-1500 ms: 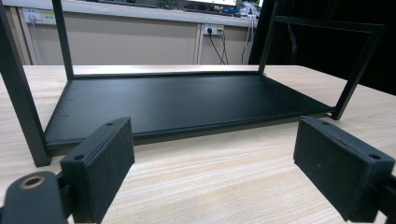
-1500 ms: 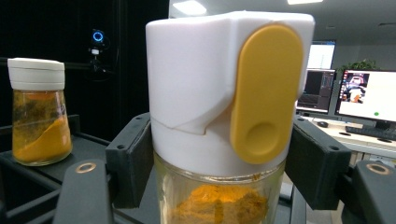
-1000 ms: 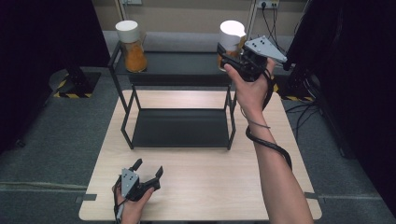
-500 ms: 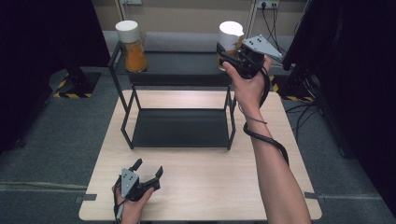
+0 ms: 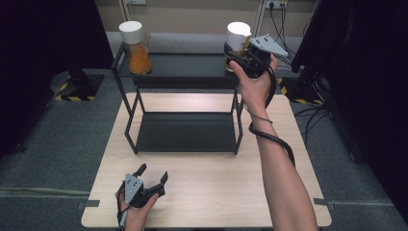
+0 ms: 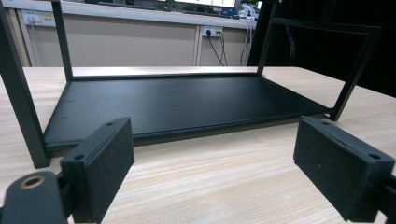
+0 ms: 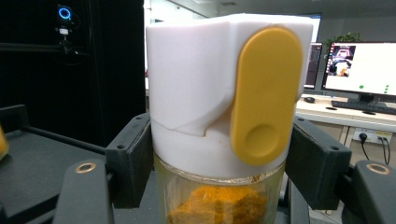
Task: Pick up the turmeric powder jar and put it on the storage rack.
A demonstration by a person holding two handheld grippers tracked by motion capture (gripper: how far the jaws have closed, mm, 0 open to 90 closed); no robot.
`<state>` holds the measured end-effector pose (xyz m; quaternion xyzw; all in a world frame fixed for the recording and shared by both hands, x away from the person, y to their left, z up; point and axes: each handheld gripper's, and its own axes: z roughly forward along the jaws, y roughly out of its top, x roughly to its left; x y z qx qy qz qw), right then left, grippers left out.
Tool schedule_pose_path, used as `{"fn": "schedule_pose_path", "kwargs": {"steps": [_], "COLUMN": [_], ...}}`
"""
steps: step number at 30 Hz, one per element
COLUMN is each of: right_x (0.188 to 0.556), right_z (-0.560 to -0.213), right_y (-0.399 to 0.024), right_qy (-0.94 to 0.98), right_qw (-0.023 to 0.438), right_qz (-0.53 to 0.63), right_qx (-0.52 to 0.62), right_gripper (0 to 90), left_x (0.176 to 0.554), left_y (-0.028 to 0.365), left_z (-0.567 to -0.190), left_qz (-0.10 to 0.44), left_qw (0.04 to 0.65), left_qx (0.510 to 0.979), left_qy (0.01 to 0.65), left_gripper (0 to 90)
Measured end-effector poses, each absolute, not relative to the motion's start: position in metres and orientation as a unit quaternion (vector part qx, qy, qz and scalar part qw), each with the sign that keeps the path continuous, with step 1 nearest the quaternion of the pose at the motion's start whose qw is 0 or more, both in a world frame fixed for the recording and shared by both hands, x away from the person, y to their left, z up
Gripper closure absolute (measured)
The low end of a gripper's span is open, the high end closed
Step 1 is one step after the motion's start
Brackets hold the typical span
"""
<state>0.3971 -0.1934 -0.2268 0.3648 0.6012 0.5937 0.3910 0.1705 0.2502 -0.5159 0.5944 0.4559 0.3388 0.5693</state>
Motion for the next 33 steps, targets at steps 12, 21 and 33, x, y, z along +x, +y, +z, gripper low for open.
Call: {"fn": "schedule_pose_path", "kwargs": {"steps": [12,21,33], "right_x": [0.405,0.408,0.409], "right_z": [-0.229,-0.228,-0.227], "right_y": [-0.191,-0.188,-0.189], "right_qy": [0.598,0.599,0.592], "right_qw": [0.39,0.391,0.383], "right_qz": [0.592,0.589,0.599], "right_qx": [0.375,0.376,0.379], "right_gripper": [30.8,30.8,23.6], "left_x": [0.17,0.17,0.17], "left_y": [0.25,0.25,0.249], "left_z": [-0.516,-0.516,-0.516], "left_qz": [0.34,0.34,0.342], "left_qw": [0.568,0.568,0.568], "left_qx": [0.596,0.596,0.596], "left_qy": [0.454,0.454,0.453], "left_gripper": [11.9,11.9,11.9]}}
